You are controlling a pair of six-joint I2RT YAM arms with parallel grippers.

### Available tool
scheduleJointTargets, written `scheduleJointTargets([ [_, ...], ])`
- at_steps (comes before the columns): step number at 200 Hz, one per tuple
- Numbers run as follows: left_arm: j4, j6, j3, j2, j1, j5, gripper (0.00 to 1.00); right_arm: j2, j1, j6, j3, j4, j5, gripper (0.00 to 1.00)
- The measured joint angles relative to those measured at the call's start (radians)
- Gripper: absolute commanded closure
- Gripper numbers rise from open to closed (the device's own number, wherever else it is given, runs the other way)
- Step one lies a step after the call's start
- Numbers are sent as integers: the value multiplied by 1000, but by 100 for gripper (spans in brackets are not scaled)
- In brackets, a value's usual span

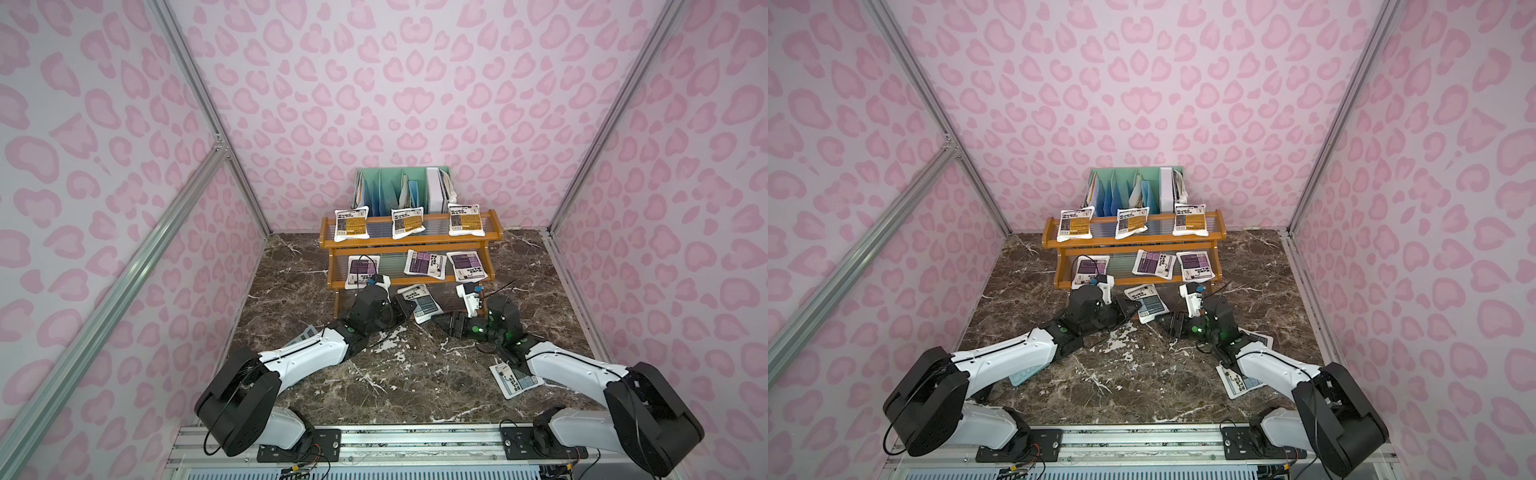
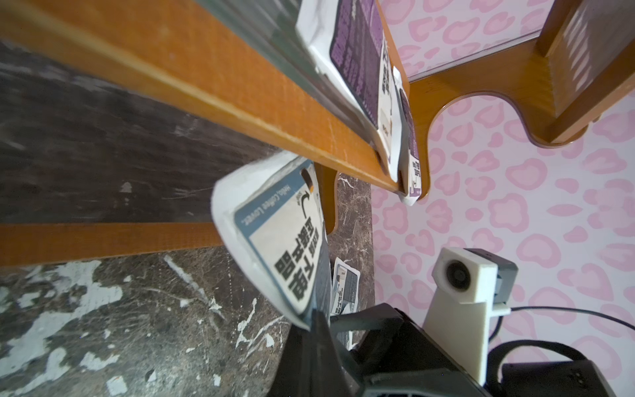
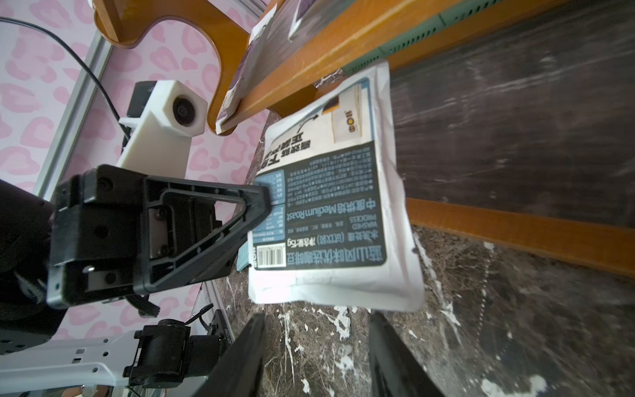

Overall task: Place the bagged coffee beans on the shelf by color
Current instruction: Pick up the bagged coffee beans at the center of the board.

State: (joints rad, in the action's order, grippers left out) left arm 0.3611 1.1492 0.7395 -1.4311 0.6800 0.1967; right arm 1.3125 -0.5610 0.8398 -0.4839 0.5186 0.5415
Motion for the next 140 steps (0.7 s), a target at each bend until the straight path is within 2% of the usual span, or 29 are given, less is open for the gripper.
scheduleJointTargets([
  [22,20,3,-4,-3,-1,2,100,37,0,30,0,60,12,51],
  [56,46,14,-6,-15,-1,6,100,84,0,81,-2,146,12,61],
  [93,97,34,-20,-37,-2,14,100,121,0,132,-2,228,-10,67],
  [111,114,50,-27,-43,-2,14,100,132,0,153,-8,245,-29,76],
  [140,117,52,-31,-42,-2,13,100,143,0,176,-23,278,-37,95],
])
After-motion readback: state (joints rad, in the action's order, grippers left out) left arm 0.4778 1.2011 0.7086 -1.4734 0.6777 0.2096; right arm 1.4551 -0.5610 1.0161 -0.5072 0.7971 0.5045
